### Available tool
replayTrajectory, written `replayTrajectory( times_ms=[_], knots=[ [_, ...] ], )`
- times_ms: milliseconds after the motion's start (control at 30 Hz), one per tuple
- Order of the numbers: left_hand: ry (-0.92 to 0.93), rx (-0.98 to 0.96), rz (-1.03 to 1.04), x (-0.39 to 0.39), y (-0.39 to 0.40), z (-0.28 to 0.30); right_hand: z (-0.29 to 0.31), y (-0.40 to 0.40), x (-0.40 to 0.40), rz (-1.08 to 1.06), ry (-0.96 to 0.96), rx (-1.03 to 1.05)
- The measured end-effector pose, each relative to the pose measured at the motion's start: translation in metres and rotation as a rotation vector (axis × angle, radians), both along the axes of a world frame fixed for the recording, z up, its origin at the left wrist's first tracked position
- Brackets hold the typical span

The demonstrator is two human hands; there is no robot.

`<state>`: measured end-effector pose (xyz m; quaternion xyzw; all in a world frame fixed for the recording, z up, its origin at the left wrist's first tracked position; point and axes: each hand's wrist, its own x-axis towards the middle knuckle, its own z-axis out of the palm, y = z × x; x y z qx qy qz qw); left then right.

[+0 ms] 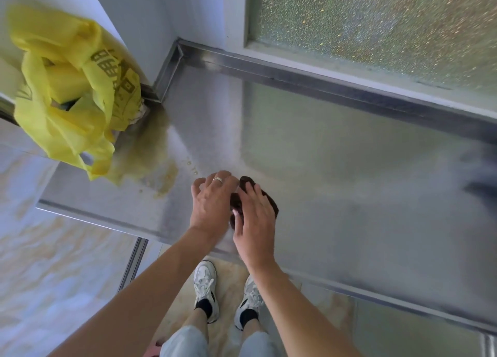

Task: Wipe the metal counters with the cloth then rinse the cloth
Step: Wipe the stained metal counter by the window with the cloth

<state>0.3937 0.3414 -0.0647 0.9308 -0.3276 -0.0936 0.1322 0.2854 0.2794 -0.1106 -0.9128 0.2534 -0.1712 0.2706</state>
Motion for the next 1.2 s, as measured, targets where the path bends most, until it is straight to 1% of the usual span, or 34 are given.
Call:
replayTrajectory(
  times_ms=[100,200,300,333,367,400,467,533,600,633,700,800,867,900,967,1000,1067,1100,1133,1200],
  knots=[
    [-0.004,-0.028,0.0,0.007,0.001,0.001,0.001,0.007,0.006,0.017,-0.036,0.07],
    [0.058,-0.049,0.011,0.014,-0.001,0.001,0.008,-0.002,0.011,0.011,-0.06,0.17],
    [0.121,-0.11,0.001,0.017,-0.004,0.012,0.025,-0.018,0.009,0.019,-0.003,0.362],
    [0.142,-0.13,-0.018,0.018,-0.005,0.018,0.029,-0.022,0.006,0.034,0.017,0.392],
    [0.174,-0.16,-0.039,0.018,-0.006,0.023,0.031,-0.027,0.001,0.036,0.028,0.378],
    [0.215,-0.2,-0.063,0.018,-0.006,0.027,0.032,-0.033,-0.004,0.015,0.025,0.317],
    [0.273,-0.233,-0.128,0.015,-0.005,0.031,0.03,-0.043,-0.015,-0.072,0.004,0.14],
    [0.281,-0.114,-0.201,0.013,-0.003,0.031,0.025,-0.049,-0.019,-0.098,0.058,0.059],
    [0.294,0.054,-0.247,0.012,-0.002,0.027,0.022,-0.051,-0.016,-0.039,0.131,0.051],
    [0.318,0.11,-0.237,0.012,-0.002,0.027,0.022,-0.052,-0.014,-0.013,0.132,0.039],
    [0.352,0.145,-0.192,0.013,-0.004,0.027,0.025,-0.055,-0.005,-0.011,0.078,-0.026],
    [0.33,0.122,-0.113,0.014,-0.006,0.033,0.037,-0.062,0.01,-0.119,0.017,-0.022],
    [0.289,0.092,-0.05,0.017,-0.007,0.036,0.045,-0.063,0.014,-0.119,0.007,0.009],
    [0.26,0.083,-0.023,0.02,-0.006,0.036,0.047,-0.062,0.015,-0.093,0.044,0.056],
    [0.21,0.071,0.026,0.026,-0.004,0.037,0.049,-0.056,0.016,-0.04,0.228,0.159],
    [0.192,0.069,0.047,0.028,-0.003,0.037,0.047,-0.054,0.016,-0.012,0.309,0.126],
    [0.149,0.069,0.077,0.029,0.001,0.037,0.045,-0.053,0.018,0.001,0.346,0.055],
    [0.13,0.068,0.087,0.029,0.002,0.037,0.047,-0.054,0.022,-0.041,0.313,0.116],
    [0.119,0.065,0.096,0.029,0.002,0.037,0.053,-0.054,0.026,-0.113,0.251,0.265],
    [0.127,0.041,0.09,0.03,0.002,0.037,0.069,-0.056,0.039,-0.245,0.099,0.672]
  ],
)
